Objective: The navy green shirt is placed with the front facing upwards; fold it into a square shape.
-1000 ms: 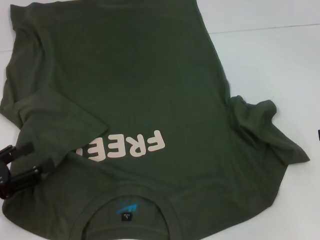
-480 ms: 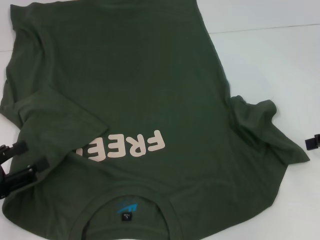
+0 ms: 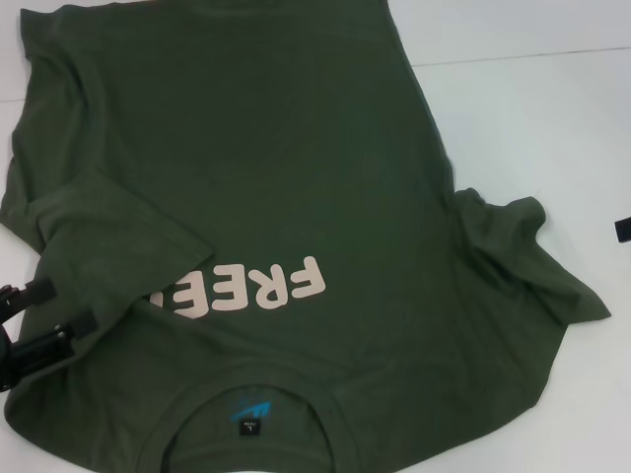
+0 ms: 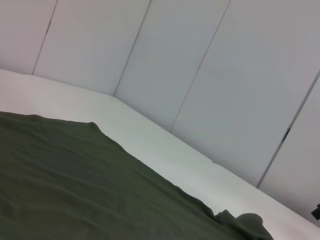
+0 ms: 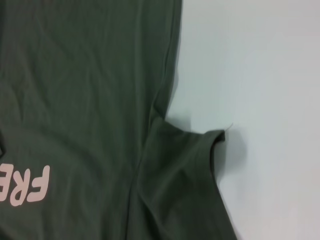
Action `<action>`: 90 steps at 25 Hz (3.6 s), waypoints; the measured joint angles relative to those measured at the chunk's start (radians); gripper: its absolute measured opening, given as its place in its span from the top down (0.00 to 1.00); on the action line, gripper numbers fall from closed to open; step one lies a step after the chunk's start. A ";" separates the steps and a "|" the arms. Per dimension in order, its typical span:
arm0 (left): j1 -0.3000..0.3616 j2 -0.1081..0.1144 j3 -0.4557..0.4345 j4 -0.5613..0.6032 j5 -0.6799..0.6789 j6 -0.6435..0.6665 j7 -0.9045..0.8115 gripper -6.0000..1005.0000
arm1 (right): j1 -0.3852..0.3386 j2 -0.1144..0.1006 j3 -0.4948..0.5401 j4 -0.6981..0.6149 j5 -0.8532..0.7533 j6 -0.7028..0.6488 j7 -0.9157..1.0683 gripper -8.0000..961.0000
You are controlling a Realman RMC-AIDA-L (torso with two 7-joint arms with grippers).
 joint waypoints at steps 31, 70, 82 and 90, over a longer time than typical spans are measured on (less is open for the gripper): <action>-0.010 -0.006 0.000 0.000 -0.022 -0.005 0.000 0.10 | 0.030 0.066 -0.030 0.037 0.028 0.192 -0.032 0.16; -0.013 -0.012 0.000 0.000 -0.024 -0.016 -0.001 0.10 | 0.065 0.158 -0.133 0.194 0.006 0.516 0.004 0.16; -0.021 -0.013 0.000 0.002 -0.027 -0.013 -0.002 0.10 | 0.063 0.153 -0.134 0.197 0.078 0.518 -0.008 0.37; -0.023 -0.014 0.000 0.005 -0.028 -0.015 -0.003 0.10 | 0.065 0.144 -0.136 0.206 0.075 0.495 -0.002 0.66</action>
